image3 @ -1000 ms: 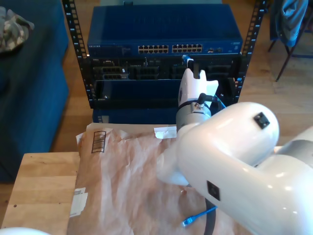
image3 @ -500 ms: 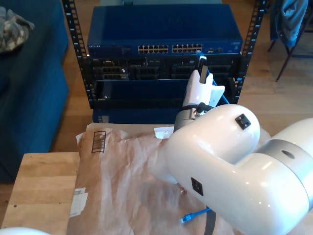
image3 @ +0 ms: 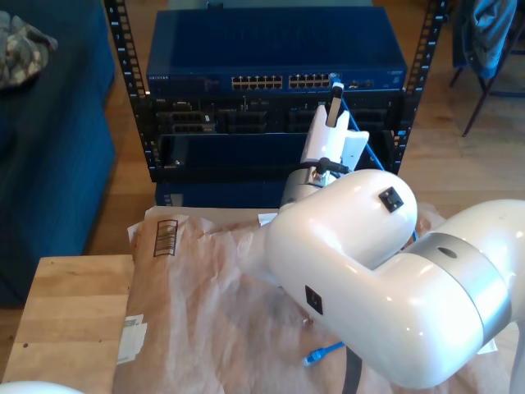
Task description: Grab the cable and plug it in
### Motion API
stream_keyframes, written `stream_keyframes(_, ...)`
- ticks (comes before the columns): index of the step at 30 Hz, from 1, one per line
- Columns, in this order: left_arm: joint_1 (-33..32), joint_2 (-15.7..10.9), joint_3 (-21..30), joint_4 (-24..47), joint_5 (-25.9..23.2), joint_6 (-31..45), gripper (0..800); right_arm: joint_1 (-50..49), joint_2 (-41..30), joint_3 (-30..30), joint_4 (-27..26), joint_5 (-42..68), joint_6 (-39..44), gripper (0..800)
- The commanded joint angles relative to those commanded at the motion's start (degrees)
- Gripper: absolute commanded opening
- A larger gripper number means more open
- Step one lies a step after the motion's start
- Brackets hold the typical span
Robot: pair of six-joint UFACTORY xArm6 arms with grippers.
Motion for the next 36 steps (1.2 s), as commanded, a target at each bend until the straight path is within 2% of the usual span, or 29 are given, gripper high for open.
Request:
stream_keyframes(10, 0.00, 0.09, 0.00, 0.00, 0.00, 0.00, 800, -0.88, -0.09, -0.35, 2.46, 3.08, -4.92, 0)
stream_keyframes(36, 0.00, 0.09, 0.00, 0.00, 0.00, 0.00, 800, -1.76, -0.18, -1.67, 1.76, 7.30, -5.01, 0)
